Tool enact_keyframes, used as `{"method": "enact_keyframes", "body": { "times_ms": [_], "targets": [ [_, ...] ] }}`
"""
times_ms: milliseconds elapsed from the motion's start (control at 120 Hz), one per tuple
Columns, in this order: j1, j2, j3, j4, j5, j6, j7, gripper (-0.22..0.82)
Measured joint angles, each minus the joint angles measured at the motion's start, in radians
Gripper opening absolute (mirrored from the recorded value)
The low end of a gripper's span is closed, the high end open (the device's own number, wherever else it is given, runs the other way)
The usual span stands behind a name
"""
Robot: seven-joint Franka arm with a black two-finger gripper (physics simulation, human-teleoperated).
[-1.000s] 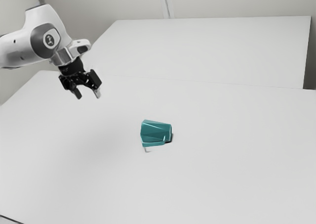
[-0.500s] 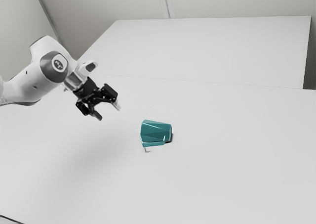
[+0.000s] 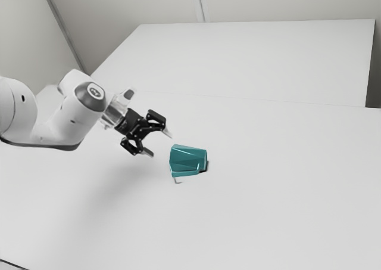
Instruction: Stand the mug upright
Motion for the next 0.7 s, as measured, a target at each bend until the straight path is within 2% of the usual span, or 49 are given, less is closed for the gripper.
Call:
{"method": "enact_keyframes", "body": {
  "times_ms": [700],
  "targets": [
    [-0.004,0.122,0.000,0.015,-0.291,0.048,0.144,0.60]
  ]
}}
